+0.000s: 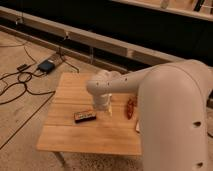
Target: Push the eraser across the table
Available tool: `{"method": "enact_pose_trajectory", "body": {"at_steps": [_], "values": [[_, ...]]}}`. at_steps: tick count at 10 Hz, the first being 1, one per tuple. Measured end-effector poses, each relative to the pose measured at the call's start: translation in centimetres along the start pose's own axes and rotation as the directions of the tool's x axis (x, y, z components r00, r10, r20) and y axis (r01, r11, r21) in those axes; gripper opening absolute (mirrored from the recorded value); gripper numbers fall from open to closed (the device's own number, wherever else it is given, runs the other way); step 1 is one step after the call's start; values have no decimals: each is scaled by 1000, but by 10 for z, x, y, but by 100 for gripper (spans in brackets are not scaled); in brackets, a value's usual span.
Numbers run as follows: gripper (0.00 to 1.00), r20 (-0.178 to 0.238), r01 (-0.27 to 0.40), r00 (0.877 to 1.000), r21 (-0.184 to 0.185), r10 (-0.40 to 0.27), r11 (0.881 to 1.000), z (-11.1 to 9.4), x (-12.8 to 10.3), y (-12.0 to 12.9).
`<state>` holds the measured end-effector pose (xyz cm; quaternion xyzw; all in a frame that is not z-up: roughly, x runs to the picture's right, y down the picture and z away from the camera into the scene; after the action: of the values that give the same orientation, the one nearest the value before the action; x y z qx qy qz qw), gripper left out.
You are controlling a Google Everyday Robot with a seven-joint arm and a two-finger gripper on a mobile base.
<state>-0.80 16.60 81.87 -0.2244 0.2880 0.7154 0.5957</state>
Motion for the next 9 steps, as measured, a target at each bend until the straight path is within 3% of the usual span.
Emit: {"method": "enact_pose_trajectory", "body": {"at_steps": [3, 9], "values": [[65, -35, -15, 999, 44, 17, 999, 18, 9, -7], [65, -45, -13, 999, 73, 17, 997, 42, -8, 5]]}}
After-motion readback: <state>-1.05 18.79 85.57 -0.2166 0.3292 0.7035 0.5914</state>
